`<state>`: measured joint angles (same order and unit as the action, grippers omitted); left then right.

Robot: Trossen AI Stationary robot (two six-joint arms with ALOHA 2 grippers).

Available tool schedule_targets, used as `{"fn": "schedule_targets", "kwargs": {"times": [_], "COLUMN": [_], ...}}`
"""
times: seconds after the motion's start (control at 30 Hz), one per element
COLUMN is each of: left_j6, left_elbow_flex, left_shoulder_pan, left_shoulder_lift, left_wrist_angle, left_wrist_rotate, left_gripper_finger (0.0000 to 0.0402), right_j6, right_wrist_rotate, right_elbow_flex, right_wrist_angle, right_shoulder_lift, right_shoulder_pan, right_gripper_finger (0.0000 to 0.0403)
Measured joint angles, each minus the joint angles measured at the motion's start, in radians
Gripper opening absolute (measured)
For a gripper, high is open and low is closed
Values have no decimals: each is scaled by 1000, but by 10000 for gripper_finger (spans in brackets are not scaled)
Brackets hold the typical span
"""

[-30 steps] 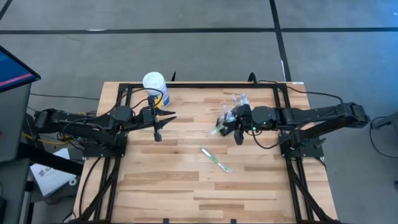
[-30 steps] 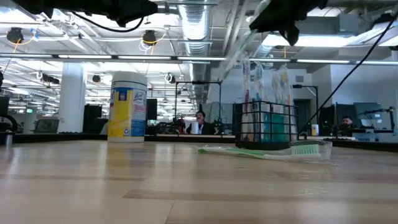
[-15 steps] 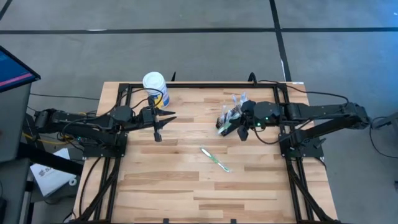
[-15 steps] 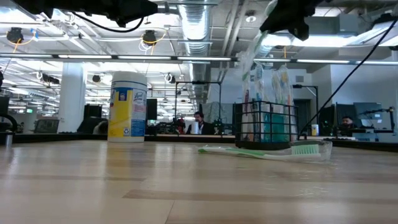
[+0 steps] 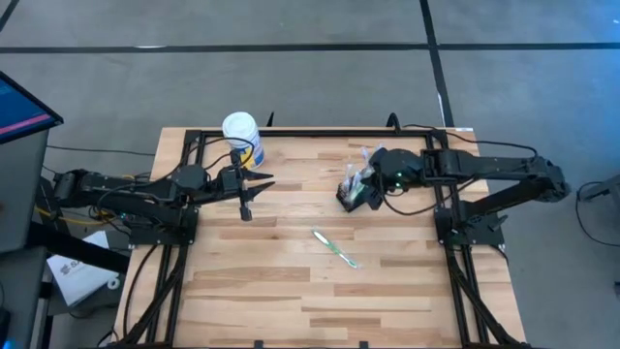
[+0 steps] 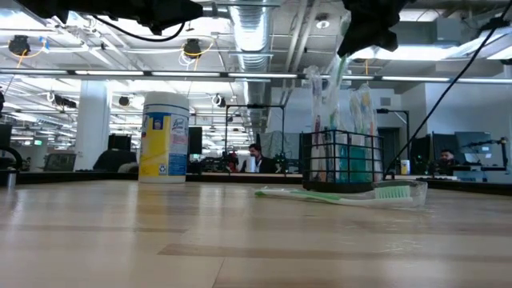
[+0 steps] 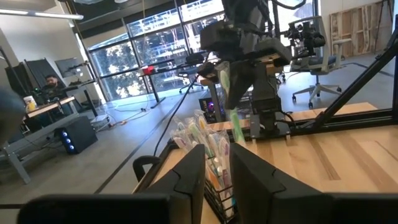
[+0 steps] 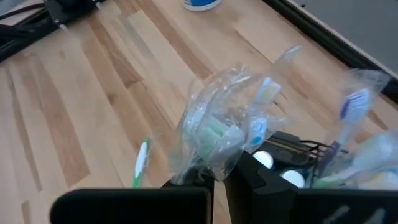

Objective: Pick & Place toothbrushing station
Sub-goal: Put the green toothbrush into the mesh organizer

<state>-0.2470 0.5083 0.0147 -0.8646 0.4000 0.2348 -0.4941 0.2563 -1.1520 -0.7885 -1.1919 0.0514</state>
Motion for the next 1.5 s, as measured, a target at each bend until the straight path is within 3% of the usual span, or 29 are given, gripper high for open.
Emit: {"fn": "schedule_targets", "kwargs": {"times": [1.03,1.5], "left_j6": [0,0], "left_elbow_flex": [0,0], "left_shoulder_pan": [0,0], "left_shoulder_lift": [0,0], "left_wrist_angle": [-3,-4], "left_wrist_rotate": [0,0], "left_gripper_finger": [66,66], "right_j6": [25,60], "right_wrist_rotate": [33,-3], "right_elbow_flex": [18,19], "right_wrist_angle": [-7,24], "right_shoulder_lift": [-7,-159], "right_shoulder_pan": [49,61], "right_gripper_finger": [5,6]}}
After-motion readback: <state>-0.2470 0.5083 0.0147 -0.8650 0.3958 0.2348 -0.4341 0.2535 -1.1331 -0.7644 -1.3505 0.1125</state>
